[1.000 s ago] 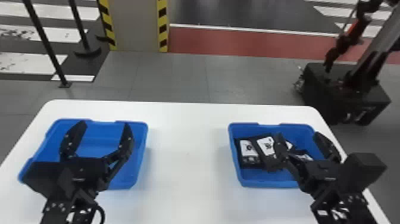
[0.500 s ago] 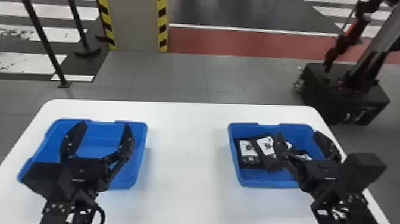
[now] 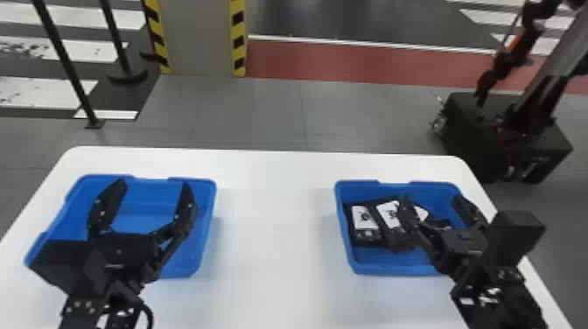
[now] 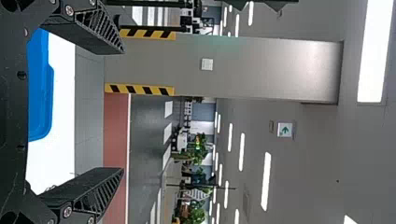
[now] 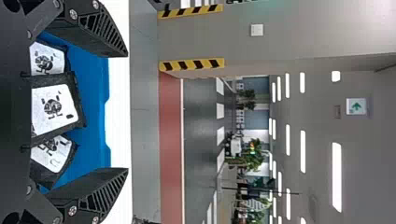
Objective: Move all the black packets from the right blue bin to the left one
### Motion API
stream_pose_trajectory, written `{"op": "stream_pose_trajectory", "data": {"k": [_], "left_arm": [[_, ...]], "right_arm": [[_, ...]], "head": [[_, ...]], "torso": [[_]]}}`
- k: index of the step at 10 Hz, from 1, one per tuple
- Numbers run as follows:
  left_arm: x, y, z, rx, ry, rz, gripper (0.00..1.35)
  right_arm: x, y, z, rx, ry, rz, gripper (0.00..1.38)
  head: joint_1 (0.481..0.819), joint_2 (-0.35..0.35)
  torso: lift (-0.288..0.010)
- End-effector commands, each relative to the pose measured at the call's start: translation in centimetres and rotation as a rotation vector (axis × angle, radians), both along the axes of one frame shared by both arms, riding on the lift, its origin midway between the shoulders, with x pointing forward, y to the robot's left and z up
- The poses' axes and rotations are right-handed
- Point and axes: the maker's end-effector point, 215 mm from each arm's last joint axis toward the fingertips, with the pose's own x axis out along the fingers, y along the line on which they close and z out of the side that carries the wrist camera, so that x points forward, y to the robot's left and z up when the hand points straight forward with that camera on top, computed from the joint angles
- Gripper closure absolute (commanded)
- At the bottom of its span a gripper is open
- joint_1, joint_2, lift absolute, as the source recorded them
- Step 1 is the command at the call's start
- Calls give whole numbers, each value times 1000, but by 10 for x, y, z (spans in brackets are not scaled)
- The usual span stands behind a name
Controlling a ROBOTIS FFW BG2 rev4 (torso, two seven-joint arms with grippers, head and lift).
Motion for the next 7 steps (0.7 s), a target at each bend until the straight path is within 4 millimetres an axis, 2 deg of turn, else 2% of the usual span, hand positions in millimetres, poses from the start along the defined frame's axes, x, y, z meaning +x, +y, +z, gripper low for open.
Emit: {"op": "stream_pose_trajectory", "data": {"k": [1,2,7], "left_arm": [[0,-4,-1,-1,4,-8,134],[0,-4,-2,-2,7,-8,134],[-1,-7,-6,-5,19,-13,134]], "right_arm": [[16,1,-35,31,123,31,153],[18,0,-54,43,184,47,151],[15,-3,-96,41,347,37,153]], "head": [[695,-98],[695,-99],[695,-102]], "torso": [[-110],[-110],[-110]]}}
